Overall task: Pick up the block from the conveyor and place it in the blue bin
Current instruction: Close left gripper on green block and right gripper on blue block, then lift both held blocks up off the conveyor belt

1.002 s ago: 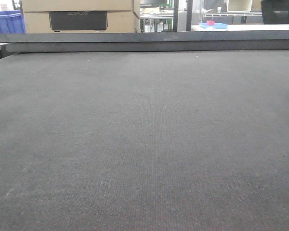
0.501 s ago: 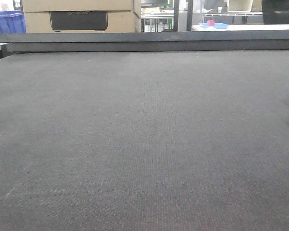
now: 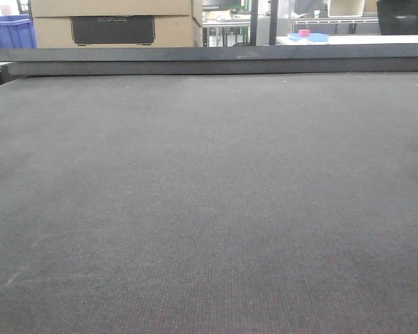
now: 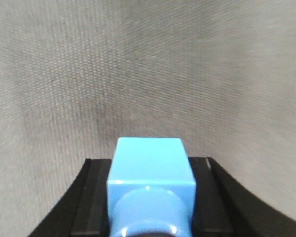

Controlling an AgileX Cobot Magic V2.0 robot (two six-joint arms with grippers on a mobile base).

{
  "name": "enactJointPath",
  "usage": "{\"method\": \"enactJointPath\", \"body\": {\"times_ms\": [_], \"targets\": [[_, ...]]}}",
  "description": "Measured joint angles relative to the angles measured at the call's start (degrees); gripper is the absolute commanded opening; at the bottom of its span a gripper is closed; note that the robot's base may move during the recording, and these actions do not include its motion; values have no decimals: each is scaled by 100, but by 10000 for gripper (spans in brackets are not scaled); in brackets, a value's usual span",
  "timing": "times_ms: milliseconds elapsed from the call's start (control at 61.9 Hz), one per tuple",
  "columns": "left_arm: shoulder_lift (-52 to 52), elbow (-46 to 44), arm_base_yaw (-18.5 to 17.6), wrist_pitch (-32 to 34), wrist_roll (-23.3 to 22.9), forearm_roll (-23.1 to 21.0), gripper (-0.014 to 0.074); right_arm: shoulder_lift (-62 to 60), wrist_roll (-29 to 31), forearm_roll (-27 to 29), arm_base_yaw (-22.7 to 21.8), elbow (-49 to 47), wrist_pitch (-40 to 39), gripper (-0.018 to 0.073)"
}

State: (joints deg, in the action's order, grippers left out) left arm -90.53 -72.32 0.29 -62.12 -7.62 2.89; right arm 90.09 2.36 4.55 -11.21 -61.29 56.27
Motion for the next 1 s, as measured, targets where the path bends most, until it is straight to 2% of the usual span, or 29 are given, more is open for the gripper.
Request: {"method": "enactJointPath", "body": {"times_ms": [81,162,259,388,630,808,889,1002], "targets": [[-97,0,0,6,10,63,256,0,0,0,0,0,39,-162],[-123,25,0,6,10,138,379,0,0,11,0,0,66,-162],[-128,149,0,6,10,260,437,0,0,11,0,0,66,-162],[-139,465,0,204,10,373,407,0,0,11,0,0,66,-162],[-423,753,95,817,10,285,392,0,0,35,0,0,66,-162],[-701,753,95,971,10,307,318,0,0,35,0,0,66,-162],[-758,753,95,998,10,328,223,0,0,35,0,0,66,-162],[-756,753,95,1019,10,357,8,0,0,46,0,0,66,-162]]}}
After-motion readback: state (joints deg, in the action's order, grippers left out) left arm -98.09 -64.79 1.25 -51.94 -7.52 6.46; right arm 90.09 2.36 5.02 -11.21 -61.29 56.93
